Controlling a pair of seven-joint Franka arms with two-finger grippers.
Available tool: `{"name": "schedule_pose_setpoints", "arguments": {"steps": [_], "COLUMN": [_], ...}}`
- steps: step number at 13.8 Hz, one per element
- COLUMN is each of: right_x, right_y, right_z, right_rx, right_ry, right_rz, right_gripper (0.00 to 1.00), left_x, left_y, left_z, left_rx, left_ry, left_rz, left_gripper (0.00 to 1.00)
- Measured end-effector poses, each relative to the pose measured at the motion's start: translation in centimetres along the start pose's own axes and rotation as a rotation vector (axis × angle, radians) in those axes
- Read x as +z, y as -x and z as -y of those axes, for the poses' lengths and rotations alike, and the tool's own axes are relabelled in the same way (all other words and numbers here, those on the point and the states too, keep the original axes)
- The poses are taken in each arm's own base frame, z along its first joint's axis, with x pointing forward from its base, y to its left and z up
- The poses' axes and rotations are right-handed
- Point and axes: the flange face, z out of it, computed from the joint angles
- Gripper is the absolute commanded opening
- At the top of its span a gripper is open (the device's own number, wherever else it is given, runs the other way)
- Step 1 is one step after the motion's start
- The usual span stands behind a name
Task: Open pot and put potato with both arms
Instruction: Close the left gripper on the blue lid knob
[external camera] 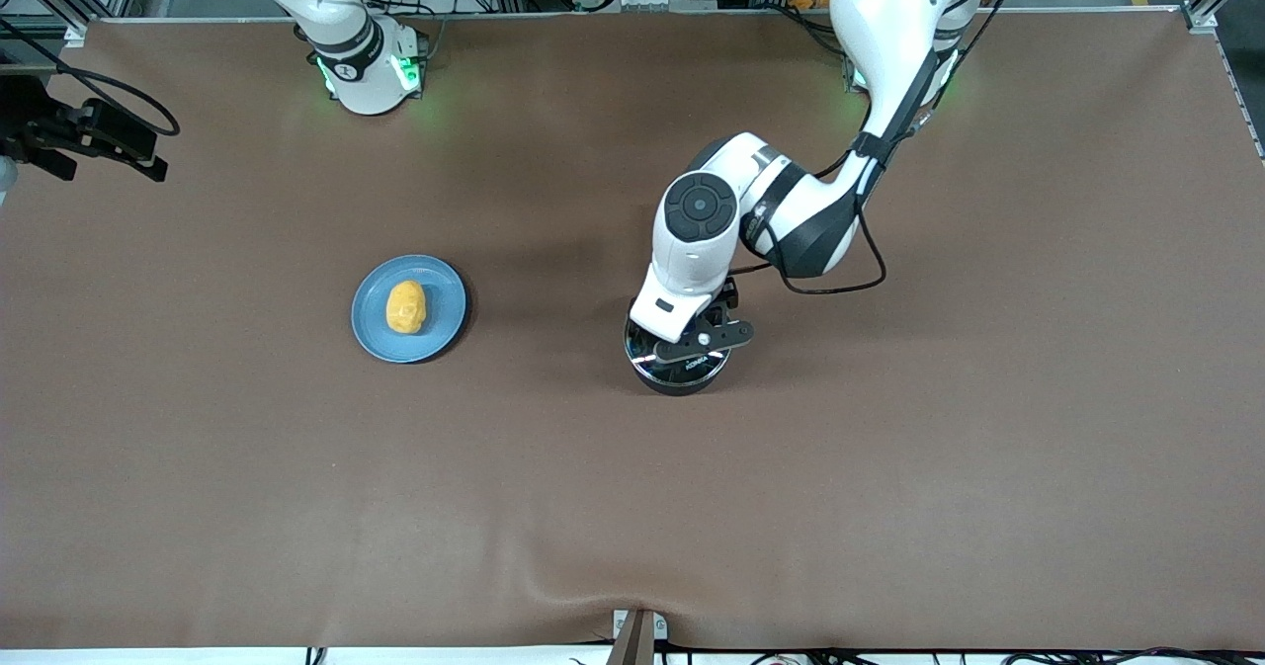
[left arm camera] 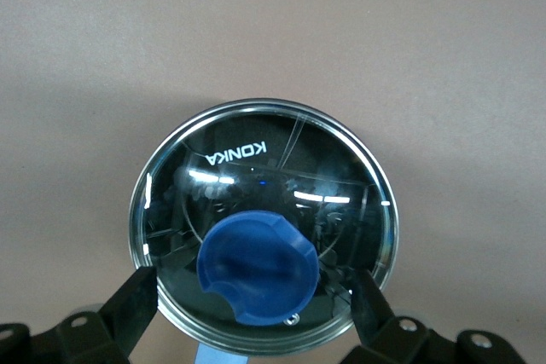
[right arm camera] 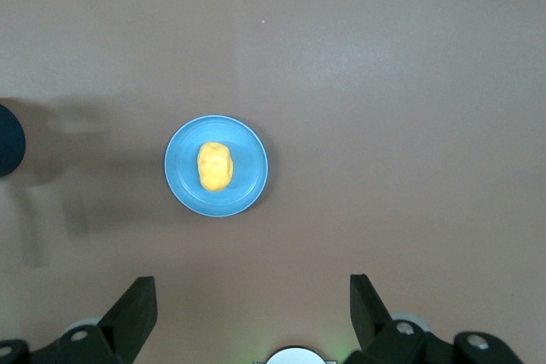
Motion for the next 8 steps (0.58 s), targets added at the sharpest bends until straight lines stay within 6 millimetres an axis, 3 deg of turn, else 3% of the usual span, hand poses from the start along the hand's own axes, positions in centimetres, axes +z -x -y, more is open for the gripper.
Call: {"name": "schedule_pose_setpoints", "arguments": {"steps": [8], "right_x": [0.0], "right_y": [0.0], "right_z": [0.0], "right_rx": [0.0], "right_ry": [0.0], "right_rz": [0.0], "right_gripper": [1.0], "left_x": [1.7], "left_y": [-0.2], "left_z": [-0.1], "left_rx": [0.001], "left_ry": [-0.009], "left_rz": [-0.002], "left_gripper": [1.0]}}
